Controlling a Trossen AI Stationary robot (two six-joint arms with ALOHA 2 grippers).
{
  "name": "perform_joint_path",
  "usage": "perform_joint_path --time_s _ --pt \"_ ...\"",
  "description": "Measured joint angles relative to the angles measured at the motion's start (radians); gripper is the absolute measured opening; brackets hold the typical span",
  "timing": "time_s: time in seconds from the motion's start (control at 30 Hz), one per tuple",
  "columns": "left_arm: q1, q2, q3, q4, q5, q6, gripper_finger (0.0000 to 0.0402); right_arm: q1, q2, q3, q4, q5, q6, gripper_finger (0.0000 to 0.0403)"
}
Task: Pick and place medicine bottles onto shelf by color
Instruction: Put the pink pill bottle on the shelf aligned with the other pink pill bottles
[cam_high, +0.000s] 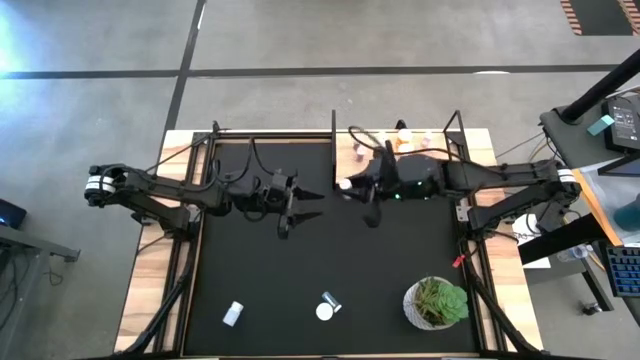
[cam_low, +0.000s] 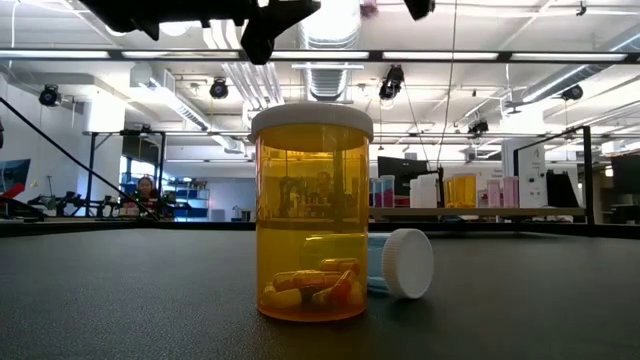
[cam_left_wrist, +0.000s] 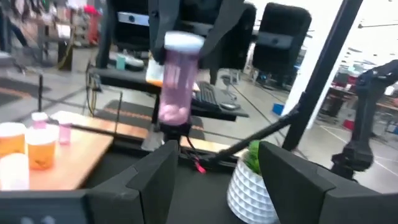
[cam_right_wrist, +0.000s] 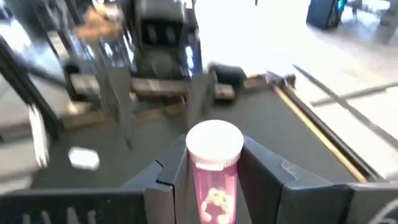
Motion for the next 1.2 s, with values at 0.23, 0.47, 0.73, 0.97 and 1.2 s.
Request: perform_joint_path --time_s 0.23,0.47,0.73,0.97,1.2 --pt "0.000 0.000 0.001 0.072 -0.074 0.064 0.0208 0.000 0.042 -0.005 0.232 0.008 0.014 0.0106" --pt "0.000 0.000 0.015 0.069 -0.112 0.107 0.0208 0.000 0.099 0.000 0.298 0.008 0.013 0.0107" --pt "0.000 0.000 0.019 0.068 -0.187 0.107 0.0208 0.000 0.139 0.001 0.400 0.008 -0.005 0.0107" --pt "0.000 0.000 0.027 0.069 -0.202 0.108 0.0188 -0.001 0.156 0.001 0.406 0.009 -0.011 0.0107" --pt "0.000 0.000 0.027 0.067 -0.181 0.108 0.0118 -0.011 0.150 0.001 0.408 0.009 -0.012 0.0107"
